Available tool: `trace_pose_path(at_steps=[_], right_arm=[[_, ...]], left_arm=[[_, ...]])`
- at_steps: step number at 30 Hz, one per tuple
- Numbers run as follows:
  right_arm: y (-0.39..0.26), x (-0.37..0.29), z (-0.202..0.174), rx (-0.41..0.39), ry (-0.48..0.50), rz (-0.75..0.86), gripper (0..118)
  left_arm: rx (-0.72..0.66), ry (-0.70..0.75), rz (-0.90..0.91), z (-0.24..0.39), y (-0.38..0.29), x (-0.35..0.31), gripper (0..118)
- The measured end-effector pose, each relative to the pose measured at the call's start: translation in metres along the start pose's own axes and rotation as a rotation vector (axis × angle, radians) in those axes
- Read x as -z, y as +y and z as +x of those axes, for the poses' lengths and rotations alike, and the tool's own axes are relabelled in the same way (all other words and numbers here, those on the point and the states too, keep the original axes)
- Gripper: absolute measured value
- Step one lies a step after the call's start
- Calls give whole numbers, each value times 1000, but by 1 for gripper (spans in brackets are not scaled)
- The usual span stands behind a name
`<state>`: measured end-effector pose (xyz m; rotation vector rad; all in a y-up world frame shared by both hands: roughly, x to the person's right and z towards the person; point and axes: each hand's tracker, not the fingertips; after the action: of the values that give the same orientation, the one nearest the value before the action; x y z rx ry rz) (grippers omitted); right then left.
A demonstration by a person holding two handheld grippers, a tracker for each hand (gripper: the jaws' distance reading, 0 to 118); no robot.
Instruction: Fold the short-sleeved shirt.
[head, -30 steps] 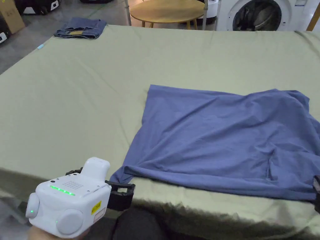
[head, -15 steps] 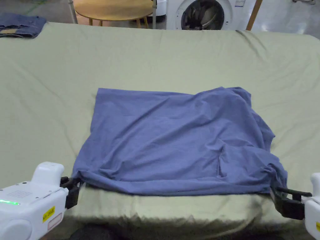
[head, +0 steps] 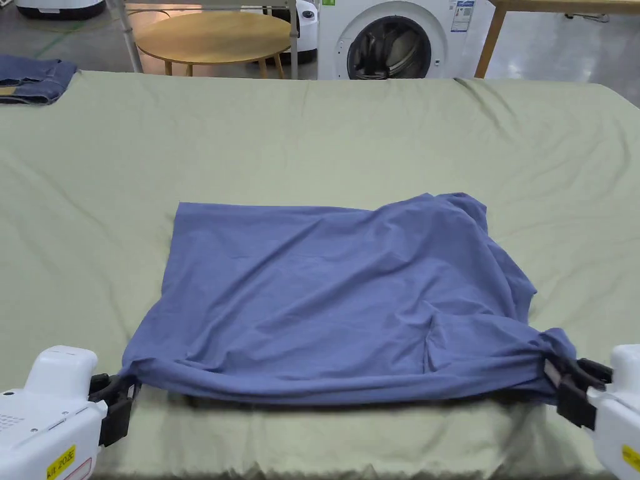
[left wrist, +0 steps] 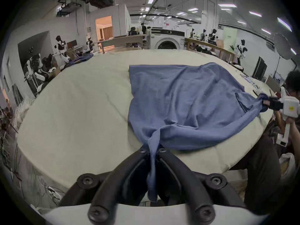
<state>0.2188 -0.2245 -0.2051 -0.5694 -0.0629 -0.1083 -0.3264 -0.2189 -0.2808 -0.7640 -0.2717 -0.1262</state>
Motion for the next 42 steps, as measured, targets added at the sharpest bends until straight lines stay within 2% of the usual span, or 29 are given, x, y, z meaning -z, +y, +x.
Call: trace_pose_path(at_steps=[5, 9, 11, 15, 18, 19, 20, 21, 22, 23, 24, 25, 29, 30, 31, 32, 33, 34, 36, 37, 39, 42], right_arm=[[54, -6, 2, 9, -39, 76, 5], [99, 32, -9, 19, -65, 49, 5], [109, 62, -15, -22, -115, 13, 5], [105, 140, -7, -41, -161, -118, 5], [93, 165, -1, -38, -151, -162, 5], [97, 151, -8, -37, -151, -162, 6], [96, 146, -8, -37, -148, -160, 7], [95, 138, -7, -28, -137, -150, 14], [95, 128, -7, -13, -118, -138, 32], [92, 114, -9, -9, -106, -126, 68], [91, 100, -13, -13, -98, -97, 87], [89, 83, -21, -28, -99, -40, 92], [66, 34, -45, -24, -22, 67, 92], [59, 21, -52, -21, -4, 85, 88], [51, 11, -57, -13, 8, 95, 71], [46, 1, -64, -12, -3, 107, 27], [42, -7, -69, -11, -17, 114, 1], [38, -15, -72, -15, -23, 128, 0], [36, -26, -77, -21, 31, 118, 0], [34, -30, -79, -26, 25, 116, 0], [32, -31, -77, -51, 13, 117, 0], [32, -34, -71, -43, 12, 109, 0]], left_arm=[[45, -2, 36, 2, 49, -14, 0], [58, -9, -19, 2, 103, 31, 0], [-9, -12, -135, -3, 127, 67, 0], [-158, -57, -339, -17, 150, 136, 0], [-208, -43, -353, -24, 152, 152, 2], [-206, -22, -337, -23, 152, 148, 16], [-200, -10, -312, -23, 152, 141, 44], [-202, -5, -257, -23, 150, 129, 68], [-207, -7, -204, -21, 148, 114, 85], [-204, 5, -149, -17, 145, 97, 93], [-191, 27, -85, -11, 141, 79, 93], [-178, 62, -12, -7, 131, 59, 93], [-139, 88, 228, 24, 89, 4, 93], [-131, 94, 249, 33, 75, -7, 90], [-121, 107, 266, 39, 64, -15, 76], [-109, 120, 273, 46, 52, -22, 31], [-117, 126, 255, 46, 45, -23, 0], [-165, 138, 212, 45, 34, -25, 0], [-250, -40, 144, 36, 24, -26, 0], [-272, -20, 154, 29, 20, -20, 0], [-184, 66, 131, 28, 17, -15, 0], [-224, 42, 113, 15, 19, 2, 0]])
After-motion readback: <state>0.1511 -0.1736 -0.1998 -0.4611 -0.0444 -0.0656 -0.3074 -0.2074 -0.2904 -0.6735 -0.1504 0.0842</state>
